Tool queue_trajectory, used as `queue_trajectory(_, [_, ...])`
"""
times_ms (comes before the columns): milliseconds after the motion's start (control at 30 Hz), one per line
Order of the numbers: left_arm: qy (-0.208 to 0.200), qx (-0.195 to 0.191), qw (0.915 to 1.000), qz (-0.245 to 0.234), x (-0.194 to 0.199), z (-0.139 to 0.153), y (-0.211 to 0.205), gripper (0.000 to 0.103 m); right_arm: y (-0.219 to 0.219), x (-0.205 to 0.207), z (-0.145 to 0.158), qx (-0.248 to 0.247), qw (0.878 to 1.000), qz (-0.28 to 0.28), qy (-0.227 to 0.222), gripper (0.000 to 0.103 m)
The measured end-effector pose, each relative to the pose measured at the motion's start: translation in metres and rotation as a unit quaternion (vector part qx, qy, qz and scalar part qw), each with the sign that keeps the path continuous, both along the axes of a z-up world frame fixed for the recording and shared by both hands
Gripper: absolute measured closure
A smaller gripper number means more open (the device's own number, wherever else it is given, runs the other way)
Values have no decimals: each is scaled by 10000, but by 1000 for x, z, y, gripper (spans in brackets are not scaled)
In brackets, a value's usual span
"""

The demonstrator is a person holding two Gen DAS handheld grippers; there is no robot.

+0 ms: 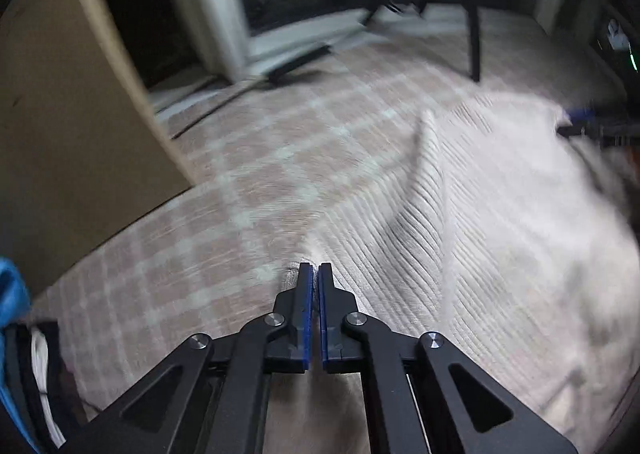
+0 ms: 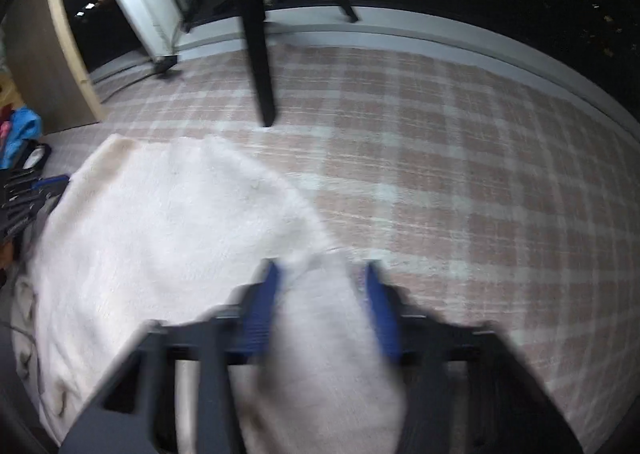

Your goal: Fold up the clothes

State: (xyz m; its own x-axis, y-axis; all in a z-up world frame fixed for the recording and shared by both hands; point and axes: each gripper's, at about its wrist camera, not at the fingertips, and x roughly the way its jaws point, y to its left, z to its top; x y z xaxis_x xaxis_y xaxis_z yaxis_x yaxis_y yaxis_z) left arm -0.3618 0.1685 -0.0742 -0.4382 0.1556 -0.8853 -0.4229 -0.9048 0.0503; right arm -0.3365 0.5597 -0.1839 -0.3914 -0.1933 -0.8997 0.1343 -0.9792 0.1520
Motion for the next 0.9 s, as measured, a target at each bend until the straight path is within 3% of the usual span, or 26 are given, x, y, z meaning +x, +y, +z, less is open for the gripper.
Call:
queue_trajectory(100, [312,271,9990,196,0,36,-21,101,-5,7,17,257,9993,170,198,95])
queue_trajectory(200, [612,-52,9977,303,-10,48,-27,101,0,8,36,517,9973,53,522,96])
queue_trajectory(300, [328,-240,9985,376,-34,17,-17,101,8,-6,40,823,9932,-327,760,96])
queue_trajectory(367, [96,-501,9979,405,-44,-8,-9,101,9,-18,22,915,9938,-470,432,95])
queue_trajectory(433, [29,-496,9977,453,-42,-13,-12,97,10,-16,16,979,9936,-457,338,94])
queue_trajectory(500, [37,-304,9981,535,-34,5,-24,97,11,-13,12,1036,9933,-450,255,65])
queue_trajectory(533, [54,-285,9981,537,-28,16,-31,95,15,-8,19,1032,9930,-492,285,60])
queue_trajectory(600, [156,-233,9983,506,-7,42,-48,94,31,11,43,931,9933,-543,415,59])
queue_trajectory(667, [136,-227,9989,386,27,57,-62,83,47,37,63,619,9959,-523,396,57])
queue_trajectory(700, [116,-229,9991,322,44,63,-69,71,57,56,72,451,9970,-540,324,51])
queue_trajectory(733, [97,-231,9994,259,61,70,-75,68,63,75,76,340,9974,-570,278,47])
queue_trajectory(767, [-10,-239,9994,249,83,68,-81,68,68,99,76,290,9975,-607,213,40])
queue_trajectory(900, [-635,-130,9970,429,171,45,-102,68,75,190,50,240,9944,-959,-362,39])
